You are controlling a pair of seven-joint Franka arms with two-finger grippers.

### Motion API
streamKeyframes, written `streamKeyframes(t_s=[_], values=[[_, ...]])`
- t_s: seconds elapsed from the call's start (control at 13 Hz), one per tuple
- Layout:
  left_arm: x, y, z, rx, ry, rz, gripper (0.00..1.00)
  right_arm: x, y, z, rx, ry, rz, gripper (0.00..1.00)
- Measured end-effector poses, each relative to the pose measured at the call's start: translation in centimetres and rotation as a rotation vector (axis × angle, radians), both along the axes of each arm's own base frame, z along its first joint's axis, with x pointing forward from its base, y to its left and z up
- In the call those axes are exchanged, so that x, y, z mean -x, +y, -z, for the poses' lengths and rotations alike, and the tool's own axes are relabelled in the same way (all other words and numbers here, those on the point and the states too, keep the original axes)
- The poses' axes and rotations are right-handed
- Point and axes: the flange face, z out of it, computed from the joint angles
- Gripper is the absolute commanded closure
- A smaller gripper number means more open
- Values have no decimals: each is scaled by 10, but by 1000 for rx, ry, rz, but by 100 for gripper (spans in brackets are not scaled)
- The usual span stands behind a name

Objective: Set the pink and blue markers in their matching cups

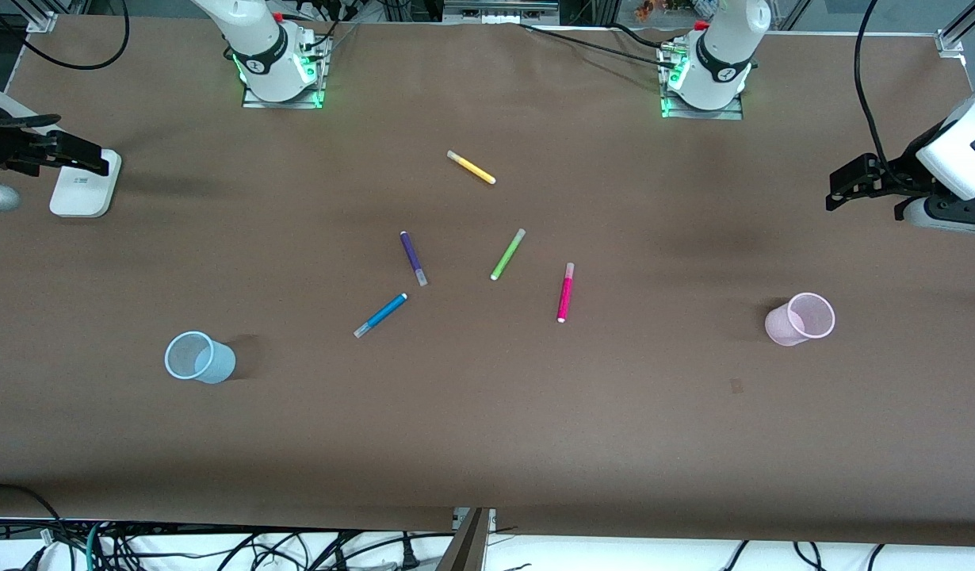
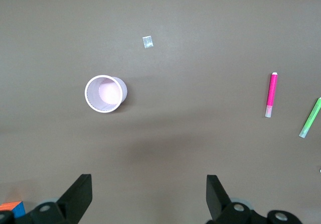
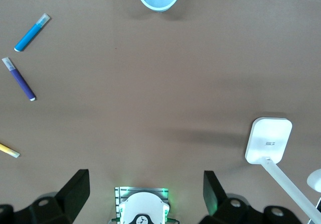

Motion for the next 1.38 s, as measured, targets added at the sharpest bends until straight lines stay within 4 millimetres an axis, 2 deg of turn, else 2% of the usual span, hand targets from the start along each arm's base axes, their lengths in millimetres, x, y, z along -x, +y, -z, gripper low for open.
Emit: streamKeyframes(t_s=[1.23, 1.38], values=[[0, -1, 0, 0, 0, 2, 0, -2, 0, 2, 0, -1, 0, 0], [0, -1, 0, 0, 0, 2, 0, -9, 2, 12, 1, 5, -4, 0]])
